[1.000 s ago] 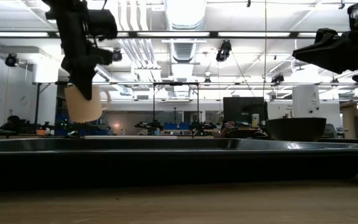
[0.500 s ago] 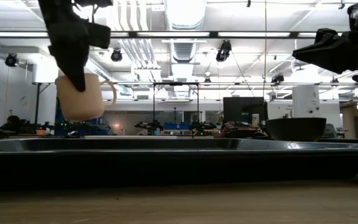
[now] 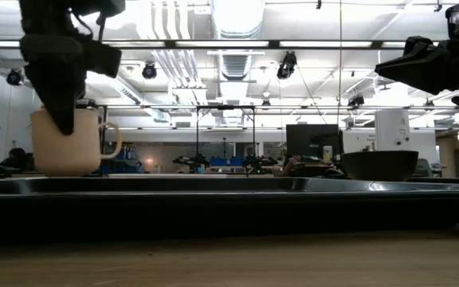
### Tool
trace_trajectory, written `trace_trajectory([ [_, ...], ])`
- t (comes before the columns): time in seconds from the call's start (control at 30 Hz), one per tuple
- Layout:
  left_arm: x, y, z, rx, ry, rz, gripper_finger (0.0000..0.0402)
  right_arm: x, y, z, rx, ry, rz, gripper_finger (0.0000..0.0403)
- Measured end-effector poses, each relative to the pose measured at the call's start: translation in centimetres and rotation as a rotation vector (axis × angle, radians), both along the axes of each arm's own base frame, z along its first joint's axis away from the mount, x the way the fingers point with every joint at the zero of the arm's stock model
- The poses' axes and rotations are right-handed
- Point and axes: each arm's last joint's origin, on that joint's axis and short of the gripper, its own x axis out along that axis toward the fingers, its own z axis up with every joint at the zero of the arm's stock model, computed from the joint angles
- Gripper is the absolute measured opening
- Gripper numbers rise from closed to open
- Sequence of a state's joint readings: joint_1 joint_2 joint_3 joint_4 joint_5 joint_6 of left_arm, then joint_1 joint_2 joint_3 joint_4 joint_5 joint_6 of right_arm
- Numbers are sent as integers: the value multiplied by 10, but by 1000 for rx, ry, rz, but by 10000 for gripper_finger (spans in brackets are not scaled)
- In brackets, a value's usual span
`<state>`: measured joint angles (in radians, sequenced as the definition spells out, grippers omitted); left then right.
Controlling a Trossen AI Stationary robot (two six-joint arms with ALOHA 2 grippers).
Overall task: Set up tray
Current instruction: Put the orange mug on the top left of the black tray
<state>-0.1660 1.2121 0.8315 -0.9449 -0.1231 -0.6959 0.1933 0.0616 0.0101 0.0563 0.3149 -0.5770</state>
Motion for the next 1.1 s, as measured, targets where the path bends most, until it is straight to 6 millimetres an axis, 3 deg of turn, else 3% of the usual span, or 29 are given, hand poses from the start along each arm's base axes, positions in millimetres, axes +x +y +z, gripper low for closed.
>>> trace_trajectory([
  [0.47, -1, -1, -18, -33, -18, -6, 0, 0, 0, 0, 0, 0, 0, 68],
  [1.1, -3, -2, -21, -57, -5, 10, 16, 0, 0, 0, 0, 0, 0, 68],
])
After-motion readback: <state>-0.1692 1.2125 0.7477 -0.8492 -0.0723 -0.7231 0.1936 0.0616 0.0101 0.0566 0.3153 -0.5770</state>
